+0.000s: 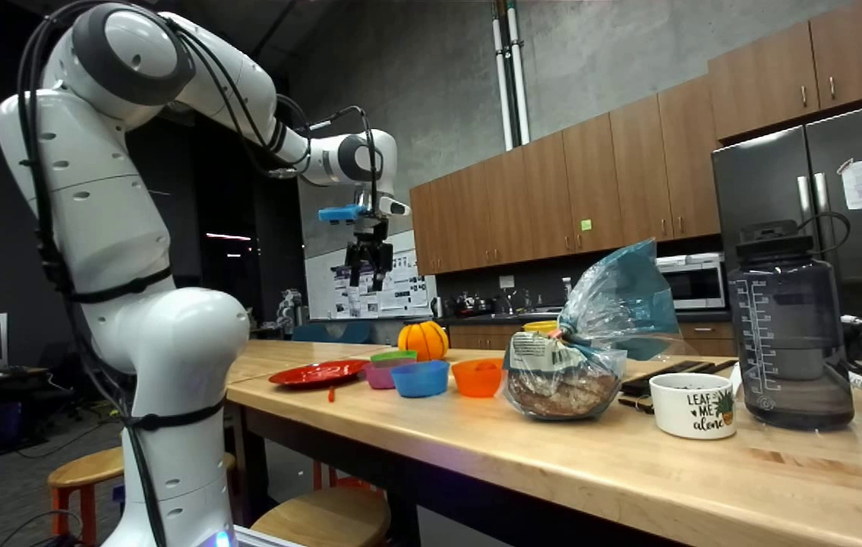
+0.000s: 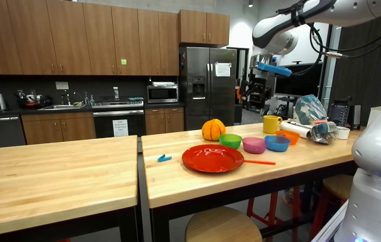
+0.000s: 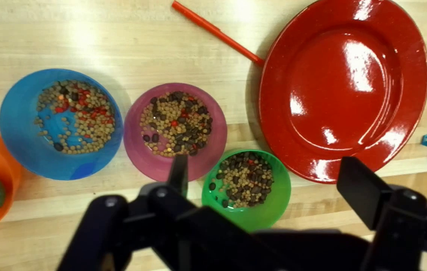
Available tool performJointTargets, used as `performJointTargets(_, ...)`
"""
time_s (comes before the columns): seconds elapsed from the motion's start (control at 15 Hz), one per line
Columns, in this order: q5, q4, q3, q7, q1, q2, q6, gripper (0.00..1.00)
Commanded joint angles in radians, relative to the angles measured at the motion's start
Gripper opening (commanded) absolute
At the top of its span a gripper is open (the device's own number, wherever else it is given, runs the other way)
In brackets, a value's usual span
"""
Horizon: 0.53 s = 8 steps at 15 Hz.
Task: Pick up the blue bowl and pour all its contents into the purple bowl
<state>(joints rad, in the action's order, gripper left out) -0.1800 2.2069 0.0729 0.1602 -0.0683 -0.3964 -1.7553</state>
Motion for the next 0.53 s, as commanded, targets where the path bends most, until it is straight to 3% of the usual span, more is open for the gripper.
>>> performJointTargets(0.0,-0.014,0.038,0.025,0.030,-0.045,-0.005,-0.005,1.00)
performJointTargets(0.47,-0.038,0.154,0.072,0.085,-0.117,-0.034,-0.022,1.00)
